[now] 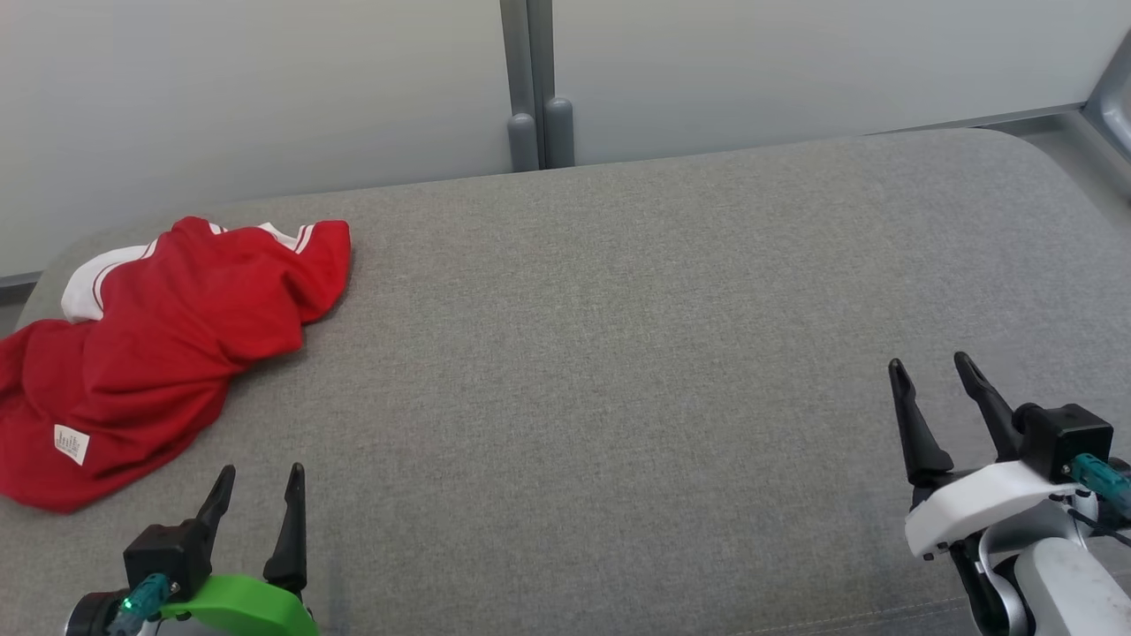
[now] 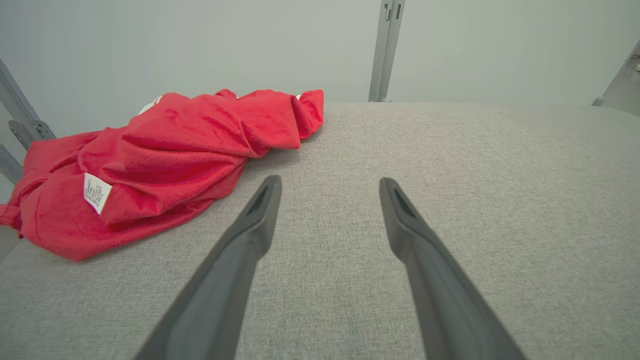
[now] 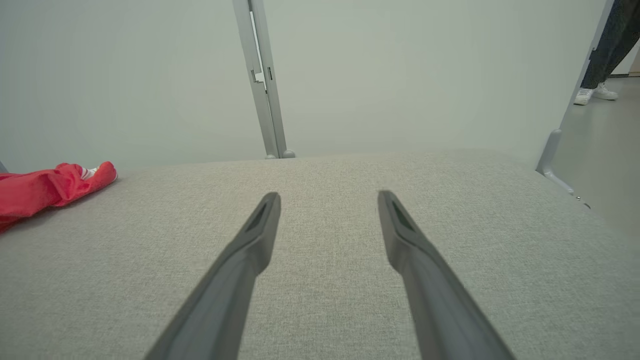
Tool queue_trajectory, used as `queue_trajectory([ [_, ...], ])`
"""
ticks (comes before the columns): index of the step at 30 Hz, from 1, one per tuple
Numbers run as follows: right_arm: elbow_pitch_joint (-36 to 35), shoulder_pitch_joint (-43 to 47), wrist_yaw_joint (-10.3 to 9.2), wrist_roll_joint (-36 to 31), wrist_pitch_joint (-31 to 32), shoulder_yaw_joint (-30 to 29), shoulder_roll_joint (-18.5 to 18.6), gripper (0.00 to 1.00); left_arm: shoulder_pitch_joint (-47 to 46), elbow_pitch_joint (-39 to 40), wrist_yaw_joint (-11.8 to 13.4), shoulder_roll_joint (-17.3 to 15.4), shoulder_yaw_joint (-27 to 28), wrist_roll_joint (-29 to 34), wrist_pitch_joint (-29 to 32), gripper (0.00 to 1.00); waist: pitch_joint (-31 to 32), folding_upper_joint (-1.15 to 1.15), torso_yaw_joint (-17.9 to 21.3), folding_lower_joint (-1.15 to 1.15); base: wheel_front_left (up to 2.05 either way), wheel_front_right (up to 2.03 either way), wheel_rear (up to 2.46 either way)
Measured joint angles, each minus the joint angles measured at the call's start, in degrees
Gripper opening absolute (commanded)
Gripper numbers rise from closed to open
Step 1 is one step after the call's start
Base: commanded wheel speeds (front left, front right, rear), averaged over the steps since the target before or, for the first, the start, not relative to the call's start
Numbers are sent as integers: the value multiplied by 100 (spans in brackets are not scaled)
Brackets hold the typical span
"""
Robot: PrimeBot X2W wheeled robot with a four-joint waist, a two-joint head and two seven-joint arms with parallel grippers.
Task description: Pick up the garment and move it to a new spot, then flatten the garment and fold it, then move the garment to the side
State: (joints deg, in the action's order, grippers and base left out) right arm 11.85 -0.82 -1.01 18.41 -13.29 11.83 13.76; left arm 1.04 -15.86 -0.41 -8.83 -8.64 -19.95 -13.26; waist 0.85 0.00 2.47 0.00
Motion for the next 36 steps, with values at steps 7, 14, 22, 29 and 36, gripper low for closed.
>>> queue_trajectory([
  [7, 11, 31, 48, -288, -105, -194, 105, 100, 74, -113, -12, 10, 100, 216, -109, 100, 7, 0, 17, 0, 0, 0, 0],
  [14, 46, 125, 159, -304, -105, -325, 97, 100, 79, -200, -105, 42, 226, 218, -109, 100, 1, 0, 38, 0, 0, 0, 0],
  [22, 71, 146, 252, -369, -105, -441, 82, 100, 79, -229, -211, 71, 330, 221, -109, 100, -14, 0, 62, 0, 0, 0, 0],
  [29, 85, 175, 301, -491, -105, -608, 85, 100, 73, -282, -319, 101, 326, 302, -109, 100, -25, 0, 21, 0, 0, 0, 0],
  [36, 63, 261, 352, -548, -107, -687, 83, 100, 25, -341, -363, 170, 323, 370, -109, 100, -37, 0, -209, 0, 0, 0, 0],
])
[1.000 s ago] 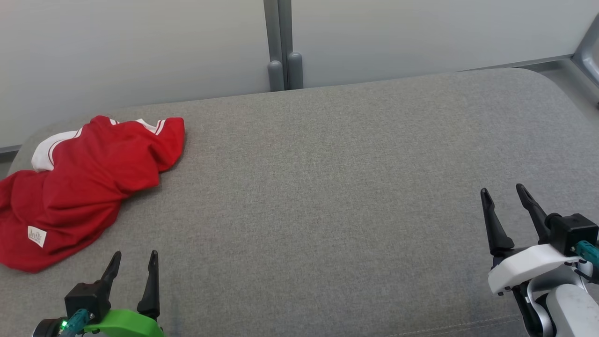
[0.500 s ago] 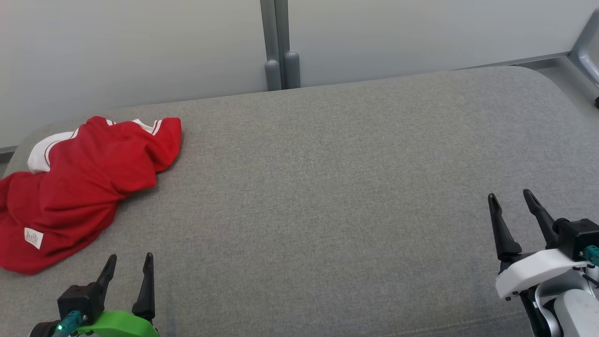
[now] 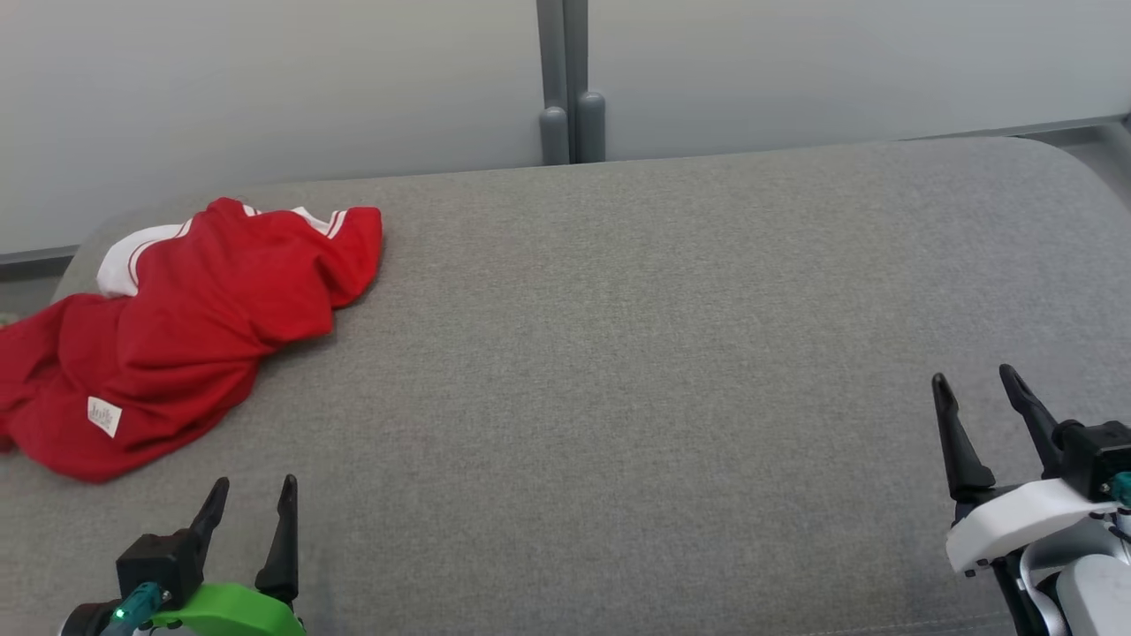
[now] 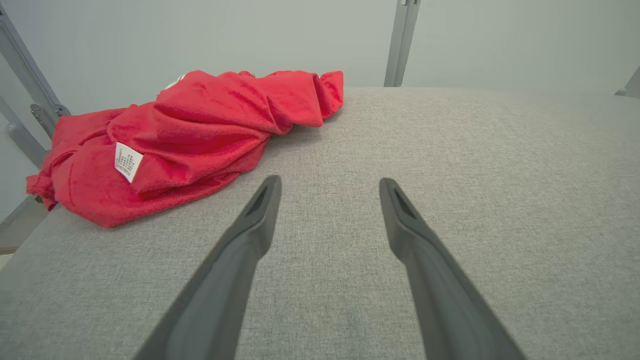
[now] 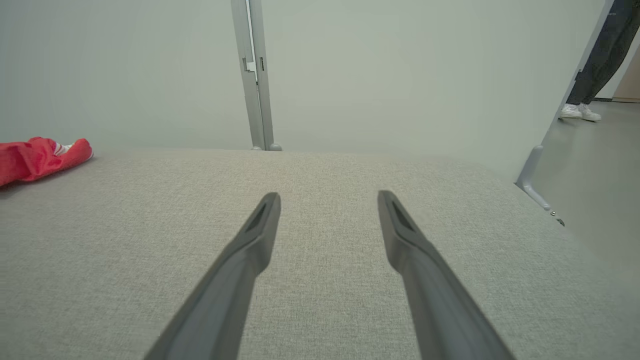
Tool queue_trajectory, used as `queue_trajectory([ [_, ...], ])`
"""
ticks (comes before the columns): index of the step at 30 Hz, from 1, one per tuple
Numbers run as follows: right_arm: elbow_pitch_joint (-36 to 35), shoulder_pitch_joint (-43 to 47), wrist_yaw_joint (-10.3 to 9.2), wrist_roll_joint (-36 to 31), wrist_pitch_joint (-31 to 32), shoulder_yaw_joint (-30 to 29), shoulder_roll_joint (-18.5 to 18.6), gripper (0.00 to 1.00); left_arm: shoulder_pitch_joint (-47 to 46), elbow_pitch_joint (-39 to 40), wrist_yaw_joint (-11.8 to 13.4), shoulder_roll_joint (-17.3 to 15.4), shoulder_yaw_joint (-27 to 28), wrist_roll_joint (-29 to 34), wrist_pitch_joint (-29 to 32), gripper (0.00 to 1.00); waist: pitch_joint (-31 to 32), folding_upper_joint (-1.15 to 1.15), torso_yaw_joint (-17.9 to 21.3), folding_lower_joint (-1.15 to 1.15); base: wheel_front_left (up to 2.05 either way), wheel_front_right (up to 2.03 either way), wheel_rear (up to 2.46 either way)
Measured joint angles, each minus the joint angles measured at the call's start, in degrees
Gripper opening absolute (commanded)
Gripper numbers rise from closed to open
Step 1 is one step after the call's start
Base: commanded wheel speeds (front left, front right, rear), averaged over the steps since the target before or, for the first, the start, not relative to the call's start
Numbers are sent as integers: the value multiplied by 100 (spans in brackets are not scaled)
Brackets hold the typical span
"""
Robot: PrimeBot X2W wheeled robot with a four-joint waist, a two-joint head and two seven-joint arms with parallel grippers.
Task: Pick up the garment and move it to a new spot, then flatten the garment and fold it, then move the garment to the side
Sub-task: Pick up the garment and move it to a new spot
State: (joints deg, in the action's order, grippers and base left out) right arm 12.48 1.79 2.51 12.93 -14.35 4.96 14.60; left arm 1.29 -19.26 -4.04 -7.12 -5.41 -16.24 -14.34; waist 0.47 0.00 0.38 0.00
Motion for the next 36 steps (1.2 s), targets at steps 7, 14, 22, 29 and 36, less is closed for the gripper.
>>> queue_trajectory([
  [7, 46, -105, 232, -208, 0, 459, -168, 100, 70, 16, 91, -26, 465, -1, 0, 100, 18, 0, -460, 0, 0, 0, 0],
  [14, 166, -258, 303, -248, 0, 645, -335, 100, 314, 24, 133, -80, 597, 21, 0, 100, 70, 0, -997, 0, 0, 0, 0],
  [22, 218, -111, 303, -248, 0, 404, -359, 100, 310, -46, 0, -104, 525, 99, 0, 100, 157, 0, -1690, 0, 0, 0, 0],
  [29, 200, -112, 313, -304, 0, 489, -394, 100, 288, -205, -116, -172, 548, 9, 2, 100, 129, 0, -1871, 0, 0, 0, 0],
  [36, 123, -226, 353, -402, 0, 576, -381, 100, -638, -546, -270, -414, 491, -704, 1243, 100, -115, 0, -1689, 0, 0, 0, 0],
])
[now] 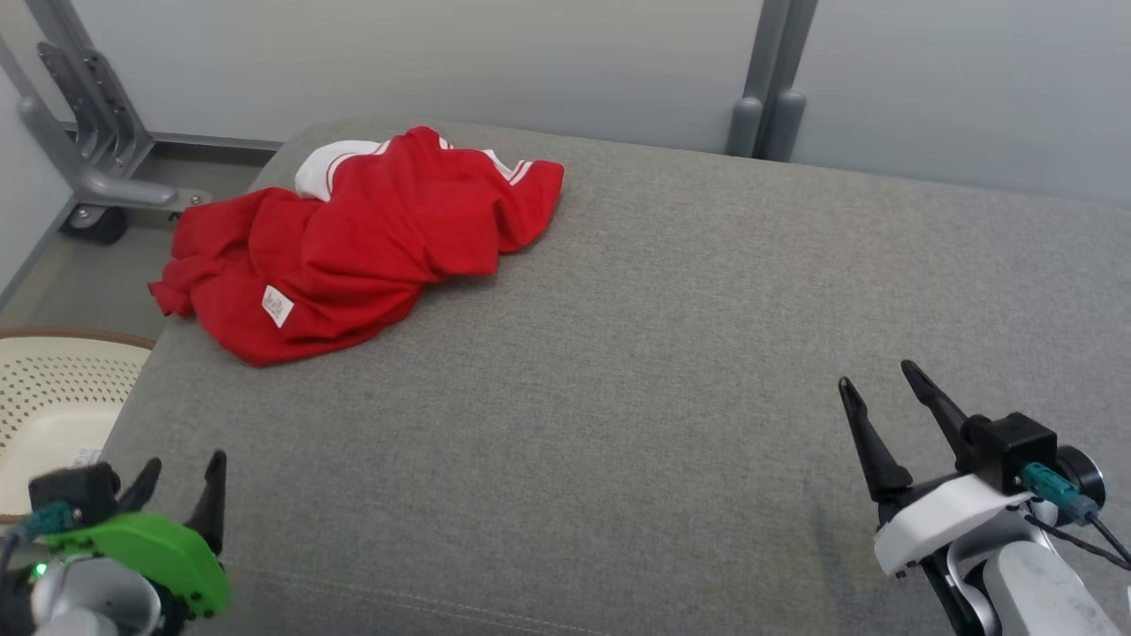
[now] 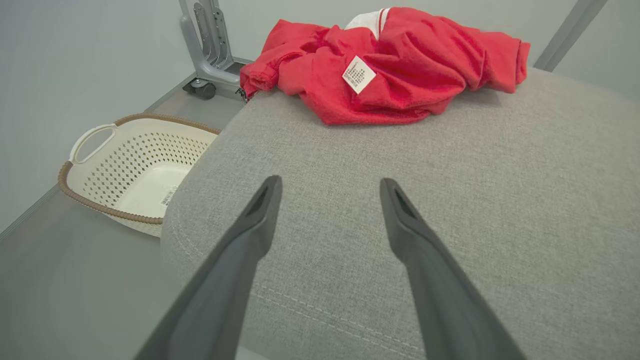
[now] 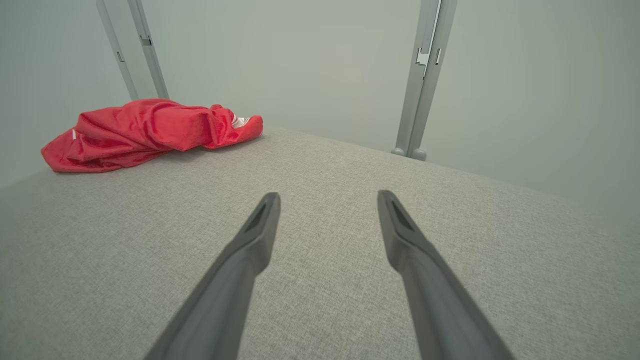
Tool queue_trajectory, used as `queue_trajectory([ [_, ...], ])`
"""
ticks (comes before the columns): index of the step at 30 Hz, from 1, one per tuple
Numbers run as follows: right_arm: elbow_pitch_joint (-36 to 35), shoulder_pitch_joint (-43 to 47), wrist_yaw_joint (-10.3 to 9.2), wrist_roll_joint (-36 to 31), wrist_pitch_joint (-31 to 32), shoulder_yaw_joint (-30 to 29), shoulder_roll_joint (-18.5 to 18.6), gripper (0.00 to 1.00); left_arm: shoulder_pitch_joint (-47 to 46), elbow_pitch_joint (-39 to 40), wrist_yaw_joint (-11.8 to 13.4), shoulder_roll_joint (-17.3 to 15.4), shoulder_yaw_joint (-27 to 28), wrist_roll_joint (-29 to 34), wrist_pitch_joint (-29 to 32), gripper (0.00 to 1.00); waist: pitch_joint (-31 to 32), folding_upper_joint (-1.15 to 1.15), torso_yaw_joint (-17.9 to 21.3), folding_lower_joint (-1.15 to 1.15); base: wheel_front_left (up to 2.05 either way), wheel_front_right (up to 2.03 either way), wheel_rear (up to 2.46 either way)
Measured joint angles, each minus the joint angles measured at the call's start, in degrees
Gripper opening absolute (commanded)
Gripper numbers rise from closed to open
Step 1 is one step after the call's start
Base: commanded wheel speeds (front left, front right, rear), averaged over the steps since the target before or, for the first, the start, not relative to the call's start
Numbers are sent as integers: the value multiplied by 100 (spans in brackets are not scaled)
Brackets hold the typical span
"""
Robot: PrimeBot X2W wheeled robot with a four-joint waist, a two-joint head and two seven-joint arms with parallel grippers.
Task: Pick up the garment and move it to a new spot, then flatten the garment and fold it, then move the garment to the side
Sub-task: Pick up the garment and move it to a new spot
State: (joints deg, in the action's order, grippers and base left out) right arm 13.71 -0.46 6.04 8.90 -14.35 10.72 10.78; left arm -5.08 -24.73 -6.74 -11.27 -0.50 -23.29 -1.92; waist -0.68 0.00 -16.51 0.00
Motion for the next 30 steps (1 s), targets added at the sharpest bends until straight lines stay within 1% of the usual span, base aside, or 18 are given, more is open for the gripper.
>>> queue_trajectory([
  [2, -58, -135, 1, -15, -1, 45, -3, 100, -338, -87, -40, -212, 10, -142, 526, 100, -75, 0, 99, 0, 0, 0, 0],
  [4, -136, -261, 5, -42, -2, 79, -30, 100, -647, -135, -40, -304, 191, -527, 984, 100, -152, 0, 214, 0, 0, 0, 0],
  [8, -311, -379, 18, -43, -9, 43, -75, 100, -1241, -222, -40, -563, 420, -981, 1911, 100, -337, 0, 465, 0, 0, 0, 0],
  [10, -380, -386, 18, -42, -9, 4, -89, 100, -1501, -229, -40, -690, 580, -1201, 2273, 100, -456, 0, 589, 0, 0, 0, 0],
  [12, -427, -405, 18, -42, -9, -30, -116, 100, -1717, -226, -40, -871, 706, -1247, 2565, 100, -584, 0, 717, 0, 0, 0, 0],
  [15, -464, -498, 18, -42, -9, -73, -164, 100, -1957, -186, 20, -1081, 932, -1405, 2889, 100, -784, 0, 924, 0, 0, 0, 0],
  [20, -460, -732, 19, -43, -9, -59, -230, 100, -2139, -188, 160, -1244, 1116, -1545, 3299, 100, -1081, 0, 1317, 0, 0, 0, 0],
  [21, -453, -844, 49, -43, -9, -42, -264, 100, -2191, -194, 186, -1332, 1168, -1546, 3373, 100, -1177, 0, 1486, 0, 0, 0, 0],
  [22, -453, -896, 49, -43, -10, -43, -280, 100, -2238, -192, 198, -1369, 1171, -1546, 3411, 100, -1222, 0, 1574, 0, 0, 0, 0],
  [26, -441, -1011, 51, -43, -23, -81, -308, 100, -2435, -185, 198, -1390, 1082, -1546, 3551, 100, -1379, 0, 1895, 0, 0, 0, 0],
  [30, -438, -1026, 51, -43, -23, -149, -300, 100, -2606, -180, 197, -1335, 896, -1533, 3708, 100, -1536, 0, 2120, 0, 0, 0, 0],
])
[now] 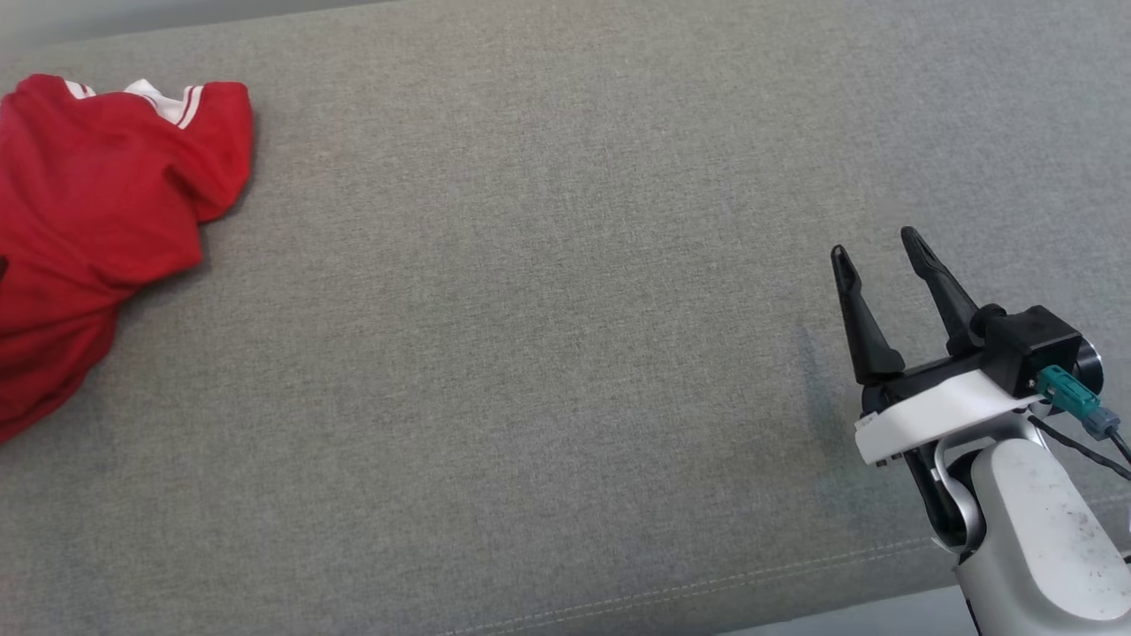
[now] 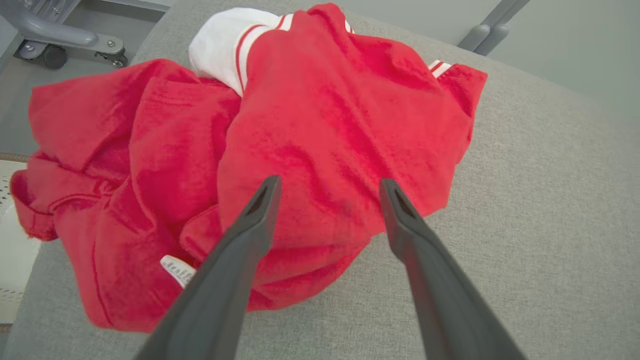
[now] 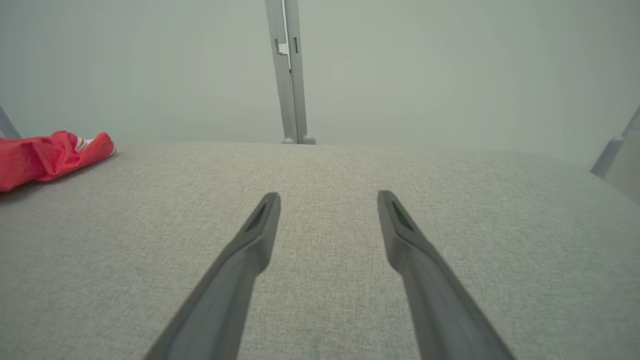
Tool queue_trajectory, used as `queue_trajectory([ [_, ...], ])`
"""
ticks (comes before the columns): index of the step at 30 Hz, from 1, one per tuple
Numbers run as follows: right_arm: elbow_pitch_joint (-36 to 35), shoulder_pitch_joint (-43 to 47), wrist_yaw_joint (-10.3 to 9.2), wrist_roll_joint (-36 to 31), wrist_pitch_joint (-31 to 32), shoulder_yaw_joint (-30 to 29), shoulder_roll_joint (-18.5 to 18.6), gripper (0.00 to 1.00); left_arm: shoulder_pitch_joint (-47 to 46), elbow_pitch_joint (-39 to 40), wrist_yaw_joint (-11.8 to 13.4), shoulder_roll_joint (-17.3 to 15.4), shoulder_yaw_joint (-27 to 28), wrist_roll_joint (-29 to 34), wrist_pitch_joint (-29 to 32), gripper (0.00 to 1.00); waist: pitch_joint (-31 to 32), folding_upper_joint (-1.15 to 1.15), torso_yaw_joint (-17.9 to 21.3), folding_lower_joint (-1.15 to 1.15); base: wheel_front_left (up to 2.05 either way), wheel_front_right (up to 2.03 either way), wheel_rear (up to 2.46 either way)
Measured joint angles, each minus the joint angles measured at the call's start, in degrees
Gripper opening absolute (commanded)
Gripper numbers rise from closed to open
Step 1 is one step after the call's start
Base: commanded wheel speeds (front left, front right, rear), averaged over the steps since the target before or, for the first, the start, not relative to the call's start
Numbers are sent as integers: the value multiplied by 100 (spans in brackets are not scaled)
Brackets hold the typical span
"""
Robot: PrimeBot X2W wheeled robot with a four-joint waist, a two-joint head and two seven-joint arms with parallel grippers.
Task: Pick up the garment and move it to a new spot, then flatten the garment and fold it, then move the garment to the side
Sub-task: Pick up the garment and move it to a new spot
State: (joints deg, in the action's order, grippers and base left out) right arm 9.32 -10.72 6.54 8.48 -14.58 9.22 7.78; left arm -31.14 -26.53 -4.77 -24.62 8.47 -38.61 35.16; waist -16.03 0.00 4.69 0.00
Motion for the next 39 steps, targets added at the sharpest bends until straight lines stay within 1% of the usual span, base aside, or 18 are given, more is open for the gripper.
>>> queue_trajectory([
  [2, 0, -37, 0, 0, 0, 4, -9, 100, -1, 1, 3, -44, -15, 51, 12, 100, -82, 0, 70, 0, 0, 0, 0],
  [8, -4, -131, 1, 0, 0, -13, -23, 100, -2, -74, 33, -336, -115, 396, -7, 100, -283, 0, 222, 0, 0, 0, 0],
  [14, 7, -165, 1, -3, 0, -43, -55, 100, -15, -141, 33, -349, -215, 468, -9, 100, -411, 0, 292, 0, 0, 0, 0],
  [19, 8, -196, 3, -54, 0, -5, -76, 100, -94, -182, 38, -422, -248, 561, -19, 100, -483, 0, 336, 0, 0, 0, 0],
  [20, 8, -213, 29, -55, 0, -3, -77, 100, -116, -224, 74, -463, -296, 646, -48, 88, -519, 0, 359, 0, 0, 0, 0],
  [21, 13, -224, 45, -55, 0, -1, -78, 100, -116, -252, 74, -483, -314, 700, -49, 71, -535, 0, 372, 0, 0, 0, 0],
  [22, 20, -238, 48, -55, 0, 4, -79, 100, -116, -270, 74, -495, -326, 736, -49, 47, -548, 0, 387, 0, 0, 0, 0],
  [23, 26, -259, 49, -55, 0, 7, -80, 100, -116, -283, 75, -502, -326, 747, -53, 41, -562, 0, 403, 0, 0, 0, 0],
  [24, 31, -283, 49, -56, -1, 9, -86, 100, -116, -307, 76, -502, -326, 760, -98, 41, -573, 0, 420, 0, 0, 0, 0],
  [25, 32, -297, 49, -56, -1, 9, -91, 100, -116, -338, 76, -499, -330, 760, -123, 36, -579, 0, 438, 0, 0, 0, 0],
  [26, 34, -298, 51, -56, -1, 9, -96, 100, -118, -359, 77, -498, -330, 760, -125, 15, -584, 0, 455, 0, 0, 0, 0],
  [27, 37, -297, 51, -56, 0, -2, -96, 100, -122, -367, 77, -495, -353, 761, -126, 0, -587, 0, 468, 0, 0, 0, 0],
  [35, 124, -296, 51, -107, 0, -86, -93, 100, -263, -449, 69, -365, -571, 833, -307, 0, -477, 0, 466, 0, 0, 0, 0],
  [39, 152, -291, 51, -116, -1, -100, -94, 100, -544, -283, -1, -319, -735, 914, -502, 0, -377, 0, 440, 0, 0, 0, 0],
])
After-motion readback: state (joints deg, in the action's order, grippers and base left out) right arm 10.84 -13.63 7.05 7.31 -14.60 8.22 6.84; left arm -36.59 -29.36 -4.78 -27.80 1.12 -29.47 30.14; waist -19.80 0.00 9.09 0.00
